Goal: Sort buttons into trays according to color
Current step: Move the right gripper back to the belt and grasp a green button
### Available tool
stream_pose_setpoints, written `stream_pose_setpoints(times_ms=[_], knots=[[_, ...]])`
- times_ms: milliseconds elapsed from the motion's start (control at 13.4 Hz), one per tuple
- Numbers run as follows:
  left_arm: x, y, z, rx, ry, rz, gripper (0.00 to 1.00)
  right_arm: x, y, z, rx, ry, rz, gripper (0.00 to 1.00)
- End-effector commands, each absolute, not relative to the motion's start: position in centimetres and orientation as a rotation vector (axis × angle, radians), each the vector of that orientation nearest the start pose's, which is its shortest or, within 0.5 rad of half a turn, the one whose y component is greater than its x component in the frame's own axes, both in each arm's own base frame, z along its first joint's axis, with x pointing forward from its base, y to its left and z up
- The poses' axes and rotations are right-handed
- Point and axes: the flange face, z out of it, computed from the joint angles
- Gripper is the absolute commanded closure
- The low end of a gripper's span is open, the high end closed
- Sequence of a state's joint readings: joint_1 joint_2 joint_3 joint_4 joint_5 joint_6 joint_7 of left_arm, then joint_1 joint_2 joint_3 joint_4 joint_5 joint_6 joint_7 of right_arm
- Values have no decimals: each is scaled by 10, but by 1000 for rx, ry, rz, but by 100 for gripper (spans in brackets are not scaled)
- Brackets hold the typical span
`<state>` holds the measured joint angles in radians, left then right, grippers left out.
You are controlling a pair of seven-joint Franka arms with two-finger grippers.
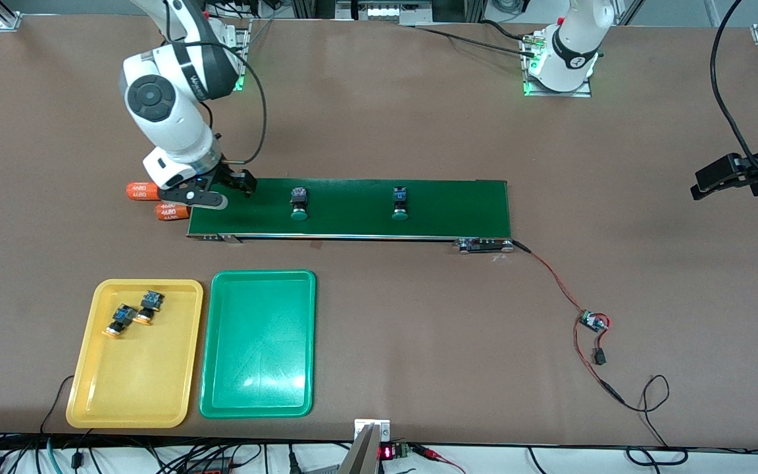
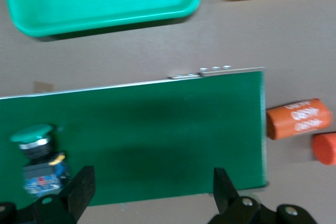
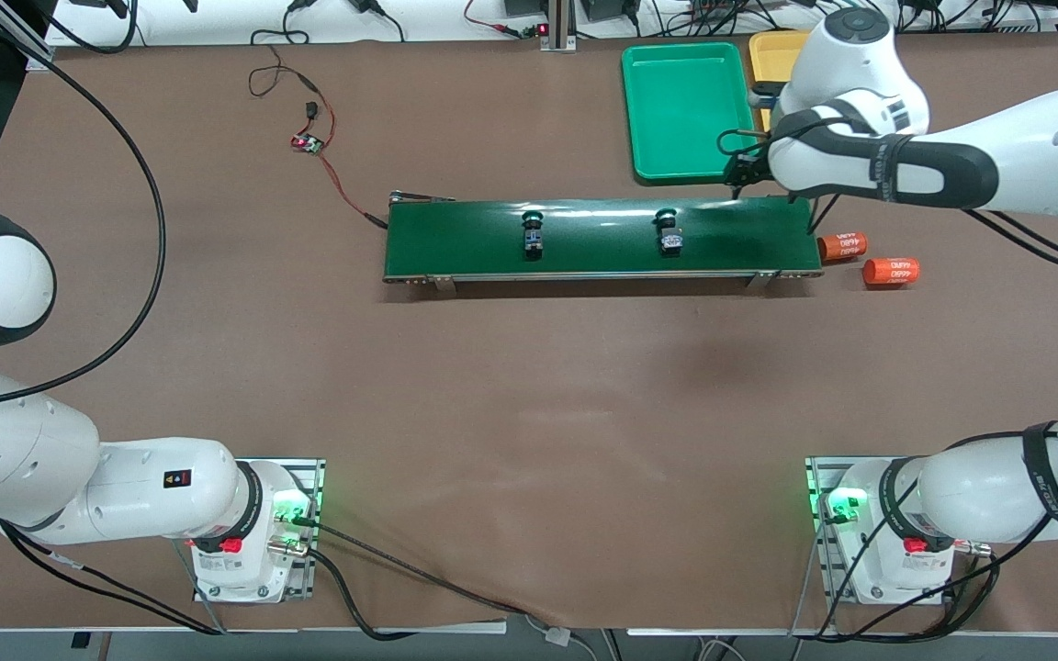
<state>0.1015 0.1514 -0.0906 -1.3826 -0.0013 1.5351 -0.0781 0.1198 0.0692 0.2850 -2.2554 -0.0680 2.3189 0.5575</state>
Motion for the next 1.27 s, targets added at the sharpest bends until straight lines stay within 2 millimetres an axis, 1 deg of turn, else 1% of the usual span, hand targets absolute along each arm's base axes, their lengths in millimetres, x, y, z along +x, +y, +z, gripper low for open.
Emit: stream_pose_setpoints(times_ms=[0,150,299,374,524,673,823,973,1048,1122,1197], knots=[[594,7,635,-3151,-130,-29,0,485,227,313,-3117,188,-53,0],[595,8,632,-3151,-132,-22,0,485,241,301,-3092,175,-77,0],[595,22,630,-3161,-173,-19,0,484,248,288,-3080,192,-71,0],[597,19,628,-3163,-164,-19,0,482,254,285,-3076,202,-68,0],[598,11,628,-3160,-142,-24,0,480,258,276,-3068,224,-62,0],[598,9,628,-3162,-137,-22,0,471,274,269,-3067,183,-46,0],[598,9,624,-3163,-137,0,0,470,275,261,-3068,179,-29,0],[603,5,620,-3162,-126,-17,0,471,276,254,-3059,180,-30,0],[605,0,620,-3163,-114,-33,0,471,277,250,-3052,181,-35,5],[605,0,620,-3163,-114,-34,0,471,277,246,-3050,173,-36,19],[605,-1,620,-3163,-111,-33,0,472,276,245,-3051,164,-32,36]])
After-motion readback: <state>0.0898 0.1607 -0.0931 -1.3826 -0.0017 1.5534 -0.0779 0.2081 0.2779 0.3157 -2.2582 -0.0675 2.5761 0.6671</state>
